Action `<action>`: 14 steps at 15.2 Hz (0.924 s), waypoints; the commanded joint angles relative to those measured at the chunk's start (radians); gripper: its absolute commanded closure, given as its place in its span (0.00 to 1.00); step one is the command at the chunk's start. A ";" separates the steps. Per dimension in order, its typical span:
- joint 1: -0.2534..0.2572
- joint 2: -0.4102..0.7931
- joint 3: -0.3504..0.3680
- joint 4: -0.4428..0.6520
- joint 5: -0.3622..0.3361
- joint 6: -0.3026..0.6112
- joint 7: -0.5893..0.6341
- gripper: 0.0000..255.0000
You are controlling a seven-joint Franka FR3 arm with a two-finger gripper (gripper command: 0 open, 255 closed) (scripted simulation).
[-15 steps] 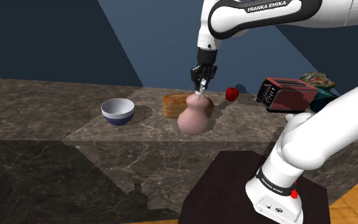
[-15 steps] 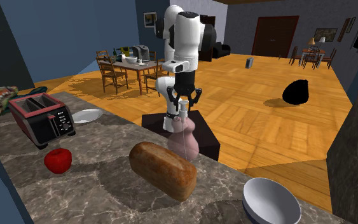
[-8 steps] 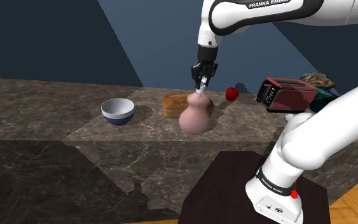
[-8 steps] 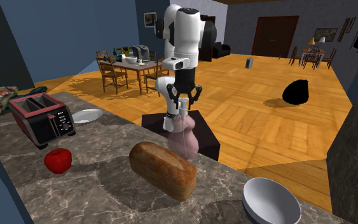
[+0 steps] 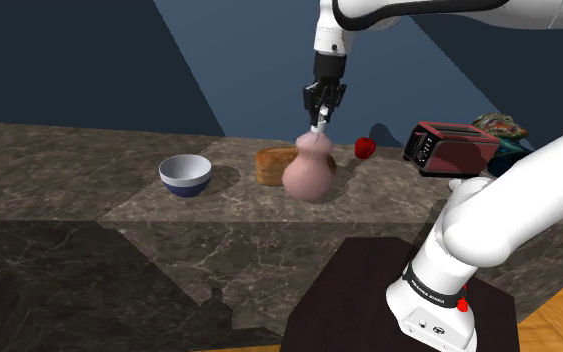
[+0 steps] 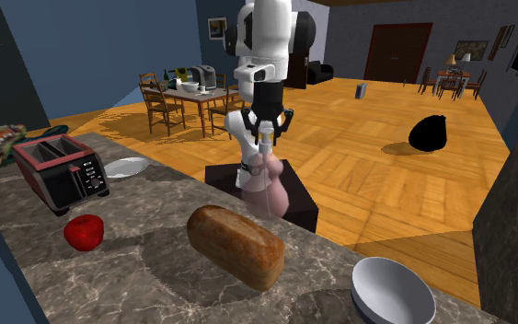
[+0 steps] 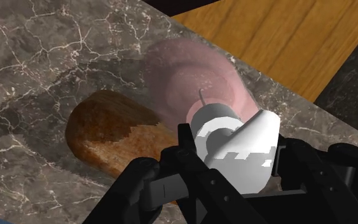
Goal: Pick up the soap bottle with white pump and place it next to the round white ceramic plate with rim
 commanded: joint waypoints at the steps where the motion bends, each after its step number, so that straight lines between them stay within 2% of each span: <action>1: 0.000 0.001 -0.001 0.031 0.000 -0.029 -0.002 1.00; 7: 0.000 0.011 0.000 0.114 0.000 -0.101 -0.004 1.00; 14: -0.056 -0.113 -0.111 0.018 -0.063 -0.122 -0.153 1.00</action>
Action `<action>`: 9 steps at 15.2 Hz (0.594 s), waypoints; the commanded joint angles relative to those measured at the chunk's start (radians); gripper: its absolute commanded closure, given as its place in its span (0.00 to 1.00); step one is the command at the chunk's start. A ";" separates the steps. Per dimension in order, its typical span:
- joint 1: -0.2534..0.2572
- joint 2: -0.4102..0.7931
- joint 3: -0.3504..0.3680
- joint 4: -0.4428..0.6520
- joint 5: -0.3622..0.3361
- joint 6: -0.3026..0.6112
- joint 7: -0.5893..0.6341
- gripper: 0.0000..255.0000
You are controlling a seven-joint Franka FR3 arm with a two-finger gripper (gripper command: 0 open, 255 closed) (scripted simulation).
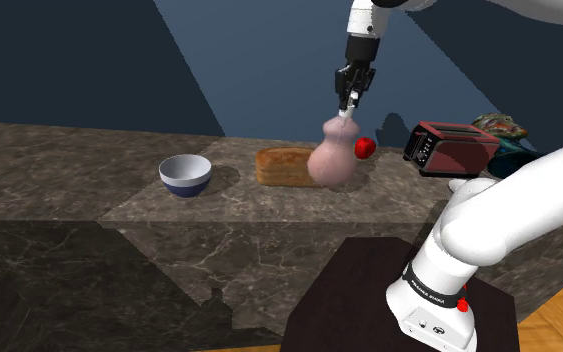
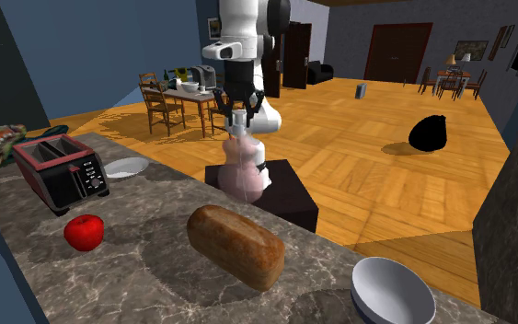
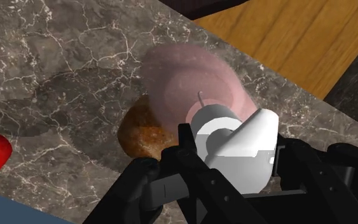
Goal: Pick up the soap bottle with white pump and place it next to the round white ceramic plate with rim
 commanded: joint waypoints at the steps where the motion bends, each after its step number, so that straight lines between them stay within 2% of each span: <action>1: -0.016 -0.036 -0.031 -0.033 -0.021 0.001 -0.042 1.00; 9: -0.083 -0.115 -0.175 -0.067 -0.119 -0.021 -0.222 1.00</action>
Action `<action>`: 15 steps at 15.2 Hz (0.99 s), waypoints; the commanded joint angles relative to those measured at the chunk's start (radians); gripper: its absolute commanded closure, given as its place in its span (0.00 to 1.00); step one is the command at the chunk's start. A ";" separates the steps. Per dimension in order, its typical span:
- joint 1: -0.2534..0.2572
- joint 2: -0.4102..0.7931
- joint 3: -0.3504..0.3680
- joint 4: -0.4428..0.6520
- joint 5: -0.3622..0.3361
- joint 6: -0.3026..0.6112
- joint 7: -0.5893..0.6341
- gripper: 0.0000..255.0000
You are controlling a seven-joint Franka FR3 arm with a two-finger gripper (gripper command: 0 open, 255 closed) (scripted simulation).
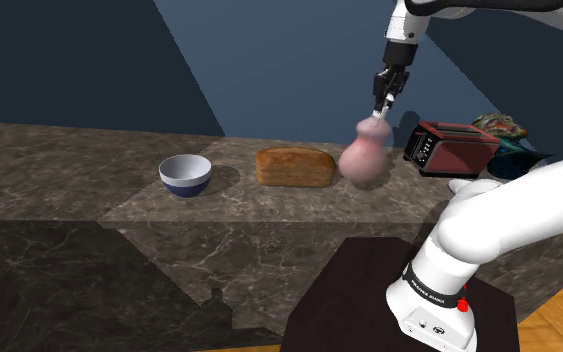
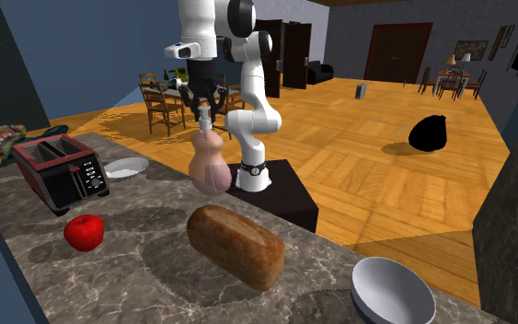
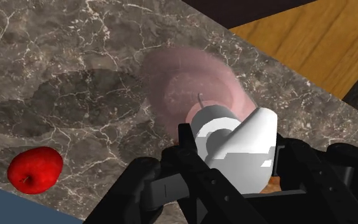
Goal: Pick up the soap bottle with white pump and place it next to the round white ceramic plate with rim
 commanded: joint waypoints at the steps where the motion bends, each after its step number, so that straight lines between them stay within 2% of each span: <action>1: -0.016 -0.010 -0.038 -0.004 -0.026 0.001 -0.047 1.00; 8: -0.065 -0.014 -0.178 0.030 -0.111 -0.003 -0.217 1.00; 15: -0.089 0.037 -0.336 0.115 -0.175 0.009 -0.394 1.00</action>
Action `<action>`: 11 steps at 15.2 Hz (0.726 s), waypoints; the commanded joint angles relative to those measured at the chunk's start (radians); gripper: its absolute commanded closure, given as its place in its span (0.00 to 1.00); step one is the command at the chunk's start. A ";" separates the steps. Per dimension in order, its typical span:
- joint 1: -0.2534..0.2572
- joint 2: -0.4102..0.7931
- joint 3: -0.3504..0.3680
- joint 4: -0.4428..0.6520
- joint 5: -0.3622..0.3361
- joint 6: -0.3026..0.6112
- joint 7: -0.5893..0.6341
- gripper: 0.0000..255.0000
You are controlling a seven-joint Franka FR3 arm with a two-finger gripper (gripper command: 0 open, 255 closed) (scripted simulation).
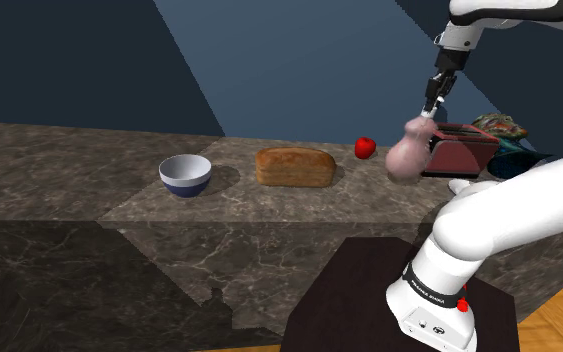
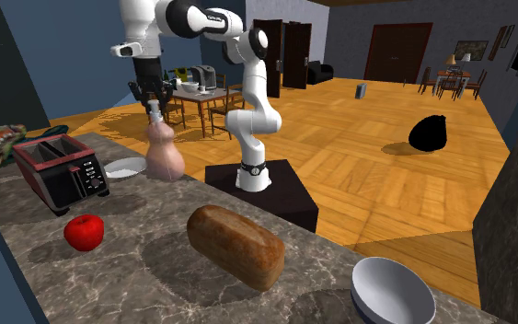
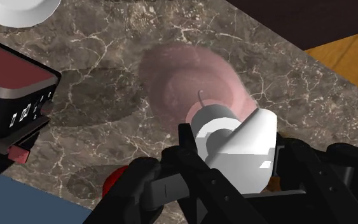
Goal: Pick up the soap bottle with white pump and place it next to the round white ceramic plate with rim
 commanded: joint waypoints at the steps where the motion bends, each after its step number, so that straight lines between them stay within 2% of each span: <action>1: -0.004 0.018 -0.049 0.024 -0.016 0.009 -0.054 1.00; 6: 0.005 0.095 -0.185 0.121 -0.029 0.028 -0.192 1.00; 11: 0.046 0.211 -0.358 0.246 0.000 0.053 -0.347 1.00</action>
